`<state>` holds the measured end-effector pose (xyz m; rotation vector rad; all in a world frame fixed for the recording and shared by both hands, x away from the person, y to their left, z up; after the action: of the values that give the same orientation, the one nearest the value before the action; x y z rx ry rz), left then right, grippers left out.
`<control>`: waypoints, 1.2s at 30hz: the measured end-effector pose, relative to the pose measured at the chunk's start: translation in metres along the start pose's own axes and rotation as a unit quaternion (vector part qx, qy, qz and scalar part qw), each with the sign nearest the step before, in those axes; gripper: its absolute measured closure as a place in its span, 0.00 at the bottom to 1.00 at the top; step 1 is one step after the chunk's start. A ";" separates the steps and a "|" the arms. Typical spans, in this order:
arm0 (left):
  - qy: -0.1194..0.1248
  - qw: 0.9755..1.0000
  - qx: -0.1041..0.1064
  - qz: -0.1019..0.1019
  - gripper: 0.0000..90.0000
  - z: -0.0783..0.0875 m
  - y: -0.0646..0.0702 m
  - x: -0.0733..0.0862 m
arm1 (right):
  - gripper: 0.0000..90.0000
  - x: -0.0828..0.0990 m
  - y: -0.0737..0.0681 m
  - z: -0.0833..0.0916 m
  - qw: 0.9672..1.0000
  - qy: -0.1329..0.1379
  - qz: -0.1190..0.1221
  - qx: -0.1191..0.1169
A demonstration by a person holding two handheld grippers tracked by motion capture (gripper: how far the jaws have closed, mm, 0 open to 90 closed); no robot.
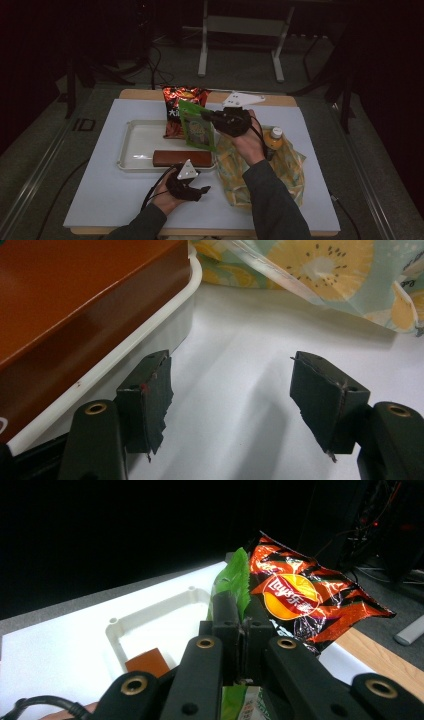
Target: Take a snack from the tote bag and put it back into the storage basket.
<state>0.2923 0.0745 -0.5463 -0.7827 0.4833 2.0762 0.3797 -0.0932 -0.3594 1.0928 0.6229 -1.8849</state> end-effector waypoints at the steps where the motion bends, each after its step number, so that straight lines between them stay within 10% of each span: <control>1: 0.000 1.000 0.000 0.000 0.37 0.000 0.000 0.000 | 0.98 0.000 0.000 -0.001 1.000 -0.001 -0.001 0.001; 36: 0.001 1.000 0.000 0.000 0.37 0.000 0.000 0.000 | 0.97 0.010 0.016 -0.063 0.996 -0.052 -0.031 0.066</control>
<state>0.2919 0.0744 -0.5463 -0.7851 0.4832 2.0753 0.4193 -0.0588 -0.3995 1.0618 0.4849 -2.0467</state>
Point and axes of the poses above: each handheld gripper's, and its own axes: z roughly backward along the jaws, x roughly out of its underside, y roughly to its right, the point moved 1 cm from there along -z, roughly forward along the jaws, and after that the axes turned 8 degrees about -y, right-handed, at the moved point
